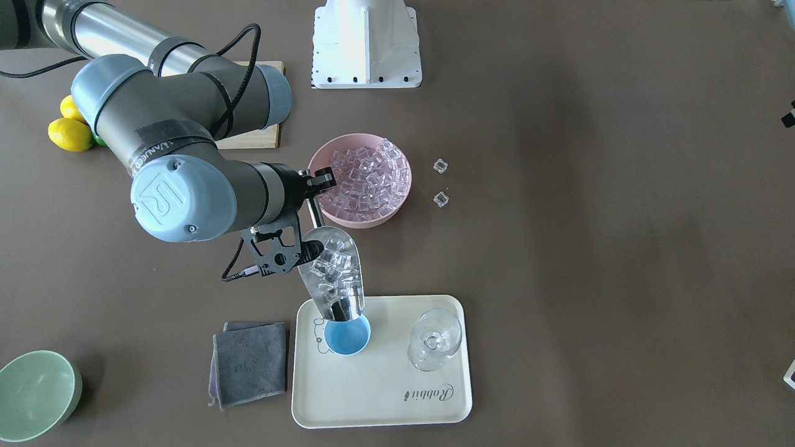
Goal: Put ice in cup with scoop
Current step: 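Tilt the scoop over the light-blue cup with the right gripper to pour ice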
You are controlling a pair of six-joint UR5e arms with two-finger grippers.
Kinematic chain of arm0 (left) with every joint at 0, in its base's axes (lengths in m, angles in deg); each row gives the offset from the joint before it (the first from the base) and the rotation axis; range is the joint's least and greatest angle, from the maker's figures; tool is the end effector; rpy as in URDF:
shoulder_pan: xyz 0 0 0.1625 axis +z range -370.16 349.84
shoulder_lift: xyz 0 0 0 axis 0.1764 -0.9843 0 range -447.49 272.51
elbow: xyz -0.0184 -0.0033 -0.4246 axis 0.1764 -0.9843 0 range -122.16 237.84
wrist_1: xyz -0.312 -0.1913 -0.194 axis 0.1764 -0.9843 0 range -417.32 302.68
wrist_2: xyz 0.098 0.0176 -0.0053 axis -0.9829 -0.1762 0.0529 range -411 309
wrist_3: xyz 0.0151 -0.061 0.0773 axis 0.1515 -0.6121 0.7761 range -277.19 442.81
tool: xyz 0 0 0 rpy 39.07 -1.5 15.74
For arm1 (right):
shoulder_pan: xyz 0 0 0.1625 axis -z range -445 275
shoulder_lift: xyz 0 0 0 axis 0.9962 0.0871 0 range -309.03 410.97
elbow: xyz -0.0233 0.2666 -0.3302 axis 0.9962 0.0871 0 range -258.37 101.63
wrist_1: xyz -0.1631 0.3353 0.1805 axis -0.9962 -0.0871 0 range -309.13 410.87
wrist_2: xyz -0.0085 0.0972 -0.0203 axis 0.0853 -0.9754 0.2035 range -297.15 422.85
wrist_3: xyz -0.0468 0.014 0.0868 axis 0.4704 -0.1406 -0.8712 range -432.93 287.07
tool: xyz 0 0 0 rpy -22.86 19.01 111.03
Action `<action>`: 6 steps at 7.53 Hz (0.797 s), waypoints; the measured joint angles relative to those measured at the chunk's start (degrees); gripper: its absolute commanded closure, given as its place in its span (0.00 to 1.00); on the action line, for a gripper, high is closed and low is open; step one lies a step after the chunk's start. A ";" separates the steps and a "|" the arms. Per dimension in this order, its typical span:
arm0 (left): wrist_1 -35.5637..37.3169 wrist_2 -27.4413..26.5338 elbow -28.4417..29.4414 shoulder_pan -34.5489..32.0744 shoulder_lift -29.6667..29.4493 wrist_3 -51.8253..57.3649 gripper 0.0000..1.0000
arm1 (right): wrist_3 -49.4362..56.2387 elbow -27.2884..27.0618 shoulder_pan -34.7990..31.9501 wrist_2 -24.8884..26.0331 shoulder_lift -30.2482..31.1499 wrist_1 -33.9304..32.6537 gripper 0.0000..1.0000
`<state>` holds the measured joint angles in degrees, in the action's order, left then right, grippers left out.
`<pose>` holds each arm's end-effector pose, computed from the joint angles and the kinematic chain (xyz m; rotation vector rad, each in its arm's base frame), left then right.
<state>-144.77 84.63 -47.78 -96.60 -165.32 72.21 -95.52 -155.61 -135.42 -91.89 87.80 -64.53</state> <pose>-0.0369 -0.4058 0.6224 -0.0835 0.7926 -0.1101 -0.4422 -0.6025 0.1781 -0.3824 -1.0901 -0.4111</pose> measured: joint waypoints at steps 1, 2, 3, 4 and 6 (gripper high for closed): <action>0.50 -0.94 0.09 0.14 -0.36 0.03 0.01 | -0.83 0.39 -0.18 -2.43 0.11 0.10 1.00; 2.14 -1.40 0.14 0.23 -0.98 0.00 0.01 | -1.30 0.71 -0.31 -4.60 0.33 0.28 1.00; 4.60 -1.72 -0.01 0.25 -2.31 -0.02 0.01 | -1.52 0.95 -0.49 -6.53 0.50 0.42 1.00; 8.33 -2.92 0.15 0.23 -3.76 -0.04 0.01 | -1.61 1.14 -0.62 -8.15 0.66 0.57 1.00; 13.01 -6.56 0.02 0.61 -6.42 -0.06 0.01 | -1.66 1.27 -0.71 -10.06 1.18 1.01 1.00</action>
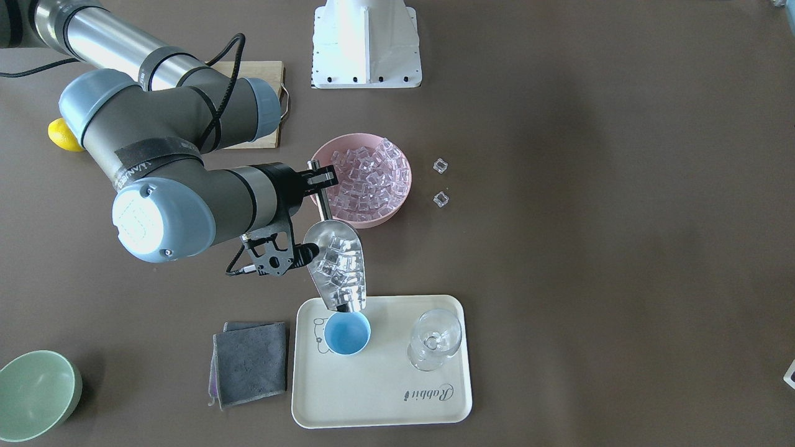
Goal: Put ice in cup with scoop
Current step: 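Tilt the scoop over the light-blue cup with the right gripper to pour ice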
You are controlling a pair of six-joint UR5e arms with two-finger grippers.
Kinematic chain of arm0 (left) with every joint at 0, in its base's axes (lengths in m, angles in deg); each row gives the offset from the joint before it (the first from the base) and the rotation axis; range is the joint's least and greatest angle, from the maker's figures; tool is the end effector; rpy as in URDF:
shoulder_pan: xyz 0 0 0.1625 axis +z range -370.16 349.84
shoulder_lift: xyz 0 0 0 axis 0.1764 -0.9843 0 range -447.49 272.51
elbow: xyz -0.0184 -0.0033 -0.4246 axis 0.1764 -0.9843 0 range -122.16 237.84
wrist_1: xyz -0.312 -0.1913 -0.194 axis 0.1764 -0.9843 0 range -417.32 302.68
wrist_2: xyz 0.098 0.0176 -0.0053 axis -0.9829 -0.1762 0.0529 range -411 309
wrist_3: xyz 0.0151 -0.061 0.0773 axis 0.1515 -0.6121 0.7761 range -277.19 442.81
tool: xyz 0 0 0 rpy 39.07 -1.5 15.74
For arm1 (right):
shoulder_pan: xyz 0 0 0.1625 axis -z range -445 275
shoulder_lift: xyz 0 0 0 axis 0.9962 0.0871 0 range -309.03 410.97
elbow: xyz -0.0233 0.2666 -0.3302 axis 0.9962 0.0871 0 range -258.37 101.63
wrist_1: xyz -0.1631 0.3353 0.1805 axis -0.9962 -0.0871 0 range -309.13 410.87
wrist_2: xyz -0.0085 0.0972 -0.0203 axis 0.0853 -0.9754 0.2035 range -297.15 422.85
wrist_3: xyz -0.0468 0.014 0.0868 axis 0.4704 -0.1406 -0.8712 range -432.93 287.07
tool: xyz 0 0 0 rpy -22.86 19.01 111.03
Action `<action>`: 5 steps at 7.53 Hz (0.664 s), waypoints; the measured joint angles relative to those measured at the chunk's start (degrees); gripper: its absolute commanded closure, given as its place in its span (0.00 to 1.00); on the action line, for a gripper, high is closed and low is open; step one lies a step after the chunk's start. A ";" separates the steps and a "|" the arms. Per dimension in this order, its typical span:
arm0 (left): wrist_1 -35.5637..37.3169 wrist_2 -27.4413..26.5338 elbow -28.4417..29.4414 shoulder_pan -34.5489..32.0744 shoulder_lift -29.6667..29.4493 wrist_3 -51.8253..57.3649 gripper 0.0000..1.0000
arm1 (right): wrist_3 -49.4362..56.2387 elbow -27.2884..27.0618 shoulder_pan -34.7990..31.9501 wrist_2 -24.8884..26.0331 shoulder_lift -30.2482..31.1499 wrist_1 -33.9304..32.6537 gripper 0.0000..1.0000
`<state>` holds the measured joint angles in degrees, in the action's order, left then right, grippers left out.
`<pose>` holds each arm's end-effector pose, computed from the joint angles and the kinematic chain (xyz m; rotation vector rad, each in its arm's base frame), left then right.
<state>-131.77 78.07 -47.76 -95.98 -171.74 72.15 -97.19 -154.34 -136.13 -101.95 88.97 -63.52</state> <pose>-0.0385 -0.4394 0.6051 -0.1830 0.6638 -0.1425 -0.4400 -0.6050 0.1847 -0.5103 -1.2197 -0.3717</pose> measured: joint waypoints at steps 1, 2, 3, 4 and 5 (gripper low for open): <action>0.84 0.36 -0.19 -1.20 -0.58 0.02 0.02 | -0.06 0.05 -0.09 -1.50 0.72 1.03 1.00; 1.24 2.36 -0.70 -3.13 -0.64 0.02 0.01 | -0.24 0.21 -0.47 -2.68 1.18 1.78 1.00; 1.92 3.72 -1.90 -4.41 -0.40 -0.01 0.01 | -0.36 0.32 -0.98 -3.97 1.46 2.22 1.00; 3.60 4.21 -3.64 -5.02 0.23 -0.04 0.01 | -0.43 0.35 -1.26 -4.74 1.75 2.92 1.00; 4.67 4.40 -4.32 -5.57 0.65 -0.05 0.01 | -0.52 0.37 -1.37 -5.30 2.00 3.49 1.00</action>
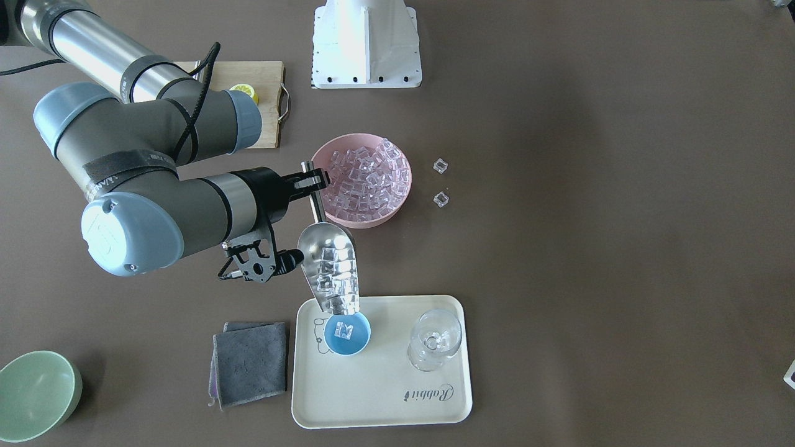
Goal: Put ice in cup with scoop
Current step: 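Tilt the scoop over the light-blue cup with the right gripper to pour ice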
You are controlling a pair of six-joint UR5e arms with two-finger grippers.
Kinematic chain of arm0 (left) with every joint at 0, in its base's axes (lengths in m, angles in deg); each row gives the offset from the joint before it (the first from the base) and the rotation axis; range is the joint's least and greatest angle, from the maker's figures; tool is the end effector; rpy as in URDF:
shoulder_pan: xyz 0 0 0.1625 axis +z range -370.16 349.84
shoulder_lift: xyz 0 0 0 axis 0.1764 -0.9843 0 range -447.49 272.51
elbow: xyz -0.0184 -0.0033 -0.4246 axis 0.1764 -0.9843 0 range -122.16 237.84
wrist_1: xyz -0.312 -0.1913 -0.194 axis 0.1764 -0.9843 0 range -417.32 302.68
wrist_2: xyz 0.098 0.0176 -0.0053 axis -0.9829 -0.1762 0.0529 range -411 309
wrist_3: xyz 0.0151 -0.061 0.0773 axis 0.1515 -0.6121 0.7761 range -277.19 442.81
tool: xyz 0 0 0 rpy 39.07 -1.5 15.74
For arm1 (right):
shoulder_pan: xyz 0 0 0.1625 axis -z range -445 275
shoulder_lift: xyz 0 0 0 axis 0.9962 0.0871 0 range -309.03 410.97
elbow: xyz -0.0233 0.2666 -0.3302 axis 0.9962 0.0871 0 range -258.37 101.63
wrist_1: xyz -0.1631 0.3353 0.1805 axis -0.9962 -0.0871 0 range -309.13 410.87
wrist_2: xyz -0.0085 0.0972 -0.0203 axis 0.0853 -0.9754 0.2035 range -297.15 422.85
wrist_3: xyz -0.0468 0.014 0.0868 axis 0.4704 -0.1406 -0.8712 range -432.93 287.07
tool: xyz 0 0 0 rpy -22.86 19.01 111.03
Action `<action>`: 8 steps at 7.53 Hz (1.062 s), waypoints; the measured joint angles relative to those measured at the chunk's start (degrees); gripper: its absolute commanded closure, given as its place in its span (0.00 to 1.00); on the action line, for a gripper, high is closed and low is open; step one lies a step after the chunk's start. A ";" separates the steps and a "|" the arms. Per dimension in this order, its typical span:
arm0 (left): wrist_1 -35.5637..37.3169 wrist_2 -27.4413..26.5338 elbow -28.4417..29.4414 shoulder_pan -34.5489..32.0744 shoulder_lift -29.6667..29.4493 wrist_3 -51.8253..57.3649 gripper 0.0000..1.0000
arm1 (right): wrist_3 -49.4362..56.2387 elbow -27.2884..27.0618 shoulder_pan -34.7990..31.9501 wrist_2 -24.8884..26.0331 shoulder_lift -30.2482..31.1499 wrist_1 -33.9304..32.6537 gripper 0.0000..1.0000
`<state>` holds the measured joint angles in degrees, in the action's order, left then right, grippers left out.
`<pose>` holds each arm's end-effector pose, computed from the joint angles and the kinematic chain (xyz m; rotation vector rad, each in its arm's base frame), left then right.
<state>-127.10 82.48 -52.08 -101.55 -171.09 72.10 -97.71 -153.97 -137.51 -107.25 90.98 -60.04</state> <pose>-0.0750 -0.4229 0.5766 -0.1729 0.7484 -0.2451 -0.4257 -0.6127 0.1987 -0.5388 -1.3065 -0.3630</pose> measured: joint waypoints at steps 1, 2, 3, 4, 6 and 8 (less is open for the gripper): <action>0.46 0.03 0.02 -0.30 0.14 0.00 0.01 | -0.06 0.01 -0.02 -0.92 0.32 0.27 1.00; 0.61 0.03 0.05 -0.45 0.14 -0.01 0.01 | -0.08 0.01 -0.04 -1.68 0.53 0.37 1.00; 0.66 0.01 -0.04 -0.60 -0.01 -0.01 0.01 | -0.09 0.01 -0.05 -2.10 0.59 0.40 1.00; 0.63 -0.23 0.22 -0.72 -0.23 -0.03 0.01 | -0.09 0.01 -0.05 -2.26 0.69 0.43 1.00; 0.34 -1.55 1.84 -0.88 -0.54 -0.22 0.01 | -0.09 0.01 -0.06 -2.40 0.88 0.46 1.00; 0.14 -1.82 2.05 -1.16 -0.63 -0.25 0.01 | -0.10 0.02 -0.06 -3.19 0.98 0.46 1.00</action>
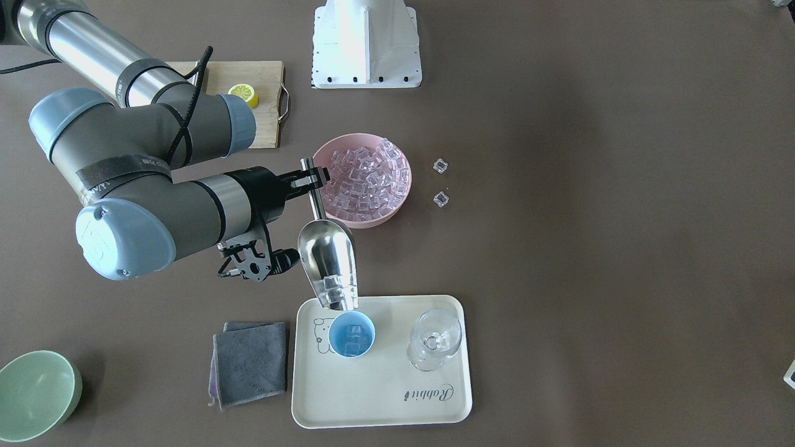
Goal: Put ice in cup with scoop
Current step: 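Tilt the scoop over the light-blue cup with the right gripper to pour ice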
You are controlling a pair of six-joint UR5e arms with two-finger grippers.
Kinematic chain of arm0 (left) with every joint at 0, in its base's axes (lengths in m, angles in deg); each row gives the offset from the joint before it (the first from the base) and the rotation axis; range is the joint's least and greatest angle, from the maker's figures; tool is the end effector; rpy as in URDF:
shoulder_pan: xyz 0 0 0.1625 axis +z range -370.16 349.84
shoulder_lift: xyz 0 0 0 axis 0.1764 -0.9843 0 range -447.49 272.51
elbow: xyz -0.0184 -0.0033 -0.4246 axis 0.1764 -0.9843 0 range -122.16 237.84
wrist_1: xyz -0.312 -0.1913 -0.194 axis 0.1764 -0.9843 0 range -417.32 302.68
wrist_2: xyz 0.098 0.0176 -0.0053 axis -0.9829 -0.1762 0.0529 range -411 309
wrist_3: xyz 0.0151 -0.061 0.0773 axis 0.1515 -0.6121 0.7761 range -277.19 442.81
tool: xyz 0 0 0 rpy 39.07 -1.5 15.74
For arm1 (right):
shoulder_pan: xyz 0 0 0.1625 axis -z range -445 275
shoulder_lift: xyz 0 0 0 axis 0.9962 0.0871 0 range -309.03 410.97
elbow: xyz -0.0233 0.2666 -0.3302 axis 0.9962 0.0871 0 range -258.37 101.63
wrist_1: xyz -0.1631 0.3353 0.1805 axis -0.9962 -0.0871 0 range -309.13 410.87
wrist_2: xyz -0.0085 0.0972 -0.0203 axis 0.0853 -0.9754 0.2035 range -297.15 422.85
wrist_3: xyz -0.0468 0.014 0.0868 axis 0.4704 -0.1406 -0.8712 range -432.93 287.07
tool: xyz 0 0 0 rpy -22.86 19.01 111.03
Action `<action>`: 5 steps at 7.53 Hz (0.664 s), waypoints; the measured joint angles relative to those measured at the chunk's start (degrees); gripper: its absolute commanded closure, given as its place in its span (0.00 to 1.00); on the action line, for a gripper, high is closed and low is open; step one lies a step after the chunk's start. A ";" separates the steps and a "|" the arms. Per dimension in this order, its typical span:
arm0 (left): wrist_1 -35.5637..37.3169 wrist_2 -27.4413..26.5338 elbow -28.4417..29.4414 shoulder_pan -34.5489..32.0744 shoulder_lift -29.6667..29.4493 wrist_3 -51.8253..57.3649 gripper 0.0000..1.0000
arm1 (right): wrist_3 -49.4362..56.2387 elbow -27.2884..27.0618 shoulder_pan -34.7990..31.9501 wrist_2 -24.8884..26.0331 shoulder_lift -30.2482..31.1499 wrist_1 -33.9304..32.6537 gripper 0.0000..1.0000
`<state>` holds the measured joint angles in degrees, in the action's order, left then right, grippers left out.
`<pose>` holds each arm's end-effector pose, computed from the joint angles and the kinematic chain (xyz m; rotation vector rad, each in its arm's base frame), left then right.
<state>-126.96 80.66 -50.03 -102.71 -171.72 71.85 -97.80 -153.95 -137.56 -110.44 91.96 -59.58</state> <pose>-0.0860 -0.4254 0.5911 -0.1912 0.7161 -0.2774 -0.4246 -0.6109 0.2054 -0.5781 -1.3484 -0.3582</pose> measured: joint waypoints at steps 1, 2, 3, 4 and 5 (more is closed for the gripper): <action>-0.37 0.01 0.06 0.03 -0.26 0.11 0.01 | 0.00 0.04 0.00 -0.65 0.03 -0.02 1.00; -0.70 0.21 -0.01 0.05 -0.56 0.23 0.01 | 0.00 0.06 0.00 -1.07 0.04 -0.03 1.00; -0.97 0.38 0.09 0.05 -0.69 0.29 0.01 | 0.00 0.08 0.00 -1.33 0.05 -0.03 1.00; -1.79 0.44 0.75 0.10 -0.70 0.37 0.01 | 0.00 0.13 0.00 -1.60 0.05 -0.04 1.00; -3.53 0.47 1.89 0.07 -0.48 0.48 0.01 | 0.00 0.19 0.00 -1.76 0.03 -0.04 1.00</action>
<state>-130.49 81.13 -48.14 -102.64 -172.20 72.33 -97.80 -153.75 -137.56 -112.19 91.99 -59.61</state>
